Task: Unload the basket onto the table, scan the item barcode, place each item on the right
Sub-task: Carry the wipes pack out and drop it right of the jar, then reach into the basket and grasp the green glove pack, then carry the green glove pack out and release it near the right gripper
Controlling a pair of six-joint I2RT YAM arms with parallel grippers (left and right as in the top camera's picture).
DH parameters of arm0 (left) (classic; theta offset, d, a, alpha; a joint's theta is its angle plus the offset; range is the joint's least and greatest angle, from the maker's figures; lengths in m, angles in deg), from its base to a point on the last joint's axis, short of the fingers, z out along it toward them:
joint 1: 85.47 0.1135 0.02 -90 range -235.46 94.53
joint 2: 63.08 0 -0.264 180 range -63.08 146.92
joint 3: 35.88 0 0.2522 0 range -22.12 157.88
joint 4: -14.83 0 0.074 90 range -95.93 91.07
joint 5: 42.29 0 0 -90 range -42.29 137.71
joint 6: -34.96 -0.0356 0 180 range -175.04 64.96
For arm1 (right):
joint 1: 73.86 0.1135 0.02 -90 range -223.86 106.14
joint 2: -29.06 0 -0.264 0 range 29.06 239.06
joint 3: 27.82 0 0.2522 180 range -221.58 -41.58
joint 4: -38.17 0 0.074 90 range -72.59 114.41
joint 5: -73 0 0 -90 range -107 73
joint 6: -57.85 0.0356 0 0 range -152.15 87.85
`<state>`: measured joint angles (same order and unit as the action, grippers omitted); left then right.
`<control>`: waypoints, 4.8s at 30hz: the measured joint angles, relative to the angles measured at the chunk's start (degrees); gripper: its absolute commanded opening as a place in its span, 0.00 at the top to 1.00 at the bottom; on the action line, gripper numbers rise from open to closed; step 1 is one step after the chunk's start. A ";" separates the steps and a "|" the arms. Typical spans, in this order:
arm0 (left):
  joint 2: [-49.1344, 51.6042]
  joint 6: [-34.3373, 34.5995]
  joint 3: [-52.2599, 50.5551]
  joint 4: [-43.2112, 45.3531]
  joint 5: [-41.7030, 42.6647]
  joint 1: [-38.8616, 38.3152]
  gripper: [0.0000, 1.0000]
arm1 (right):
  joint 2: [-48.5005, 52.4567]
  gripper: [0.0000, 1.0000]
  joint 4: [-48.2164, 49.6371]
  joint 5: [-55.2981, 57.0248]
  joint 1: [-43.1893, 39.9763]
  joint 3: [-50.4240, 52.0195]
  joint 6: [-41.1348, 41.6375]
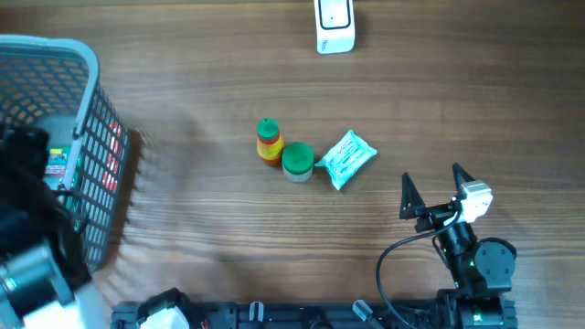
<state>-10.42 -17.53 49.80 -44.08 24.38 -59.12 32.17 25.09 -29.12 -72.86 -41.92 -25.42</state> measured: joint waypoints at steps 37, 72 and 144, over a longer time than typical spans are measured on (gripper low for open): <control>47.63 -71.32 0.02 9.60 10.32 18.64 0.00 | 0.00 0.00 0.00 0.02 0.00 0.00 0.02; 55.01 -73.02 0.07 7.30 42.60 29.97 0.96 | 0.00 0.00 0.00 0.02 0.00 0.00 0.02; 63.58 -18.49 7.04 48.81 35.34 -74.18 0.87 | 0.00 0.00 -0.02 0.00 0.00 0.00 0.02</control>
<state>53.16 -36.02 56.84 4.73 59.73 -133.30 32.17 25.07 -29.12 -72.86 -41.92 -25.40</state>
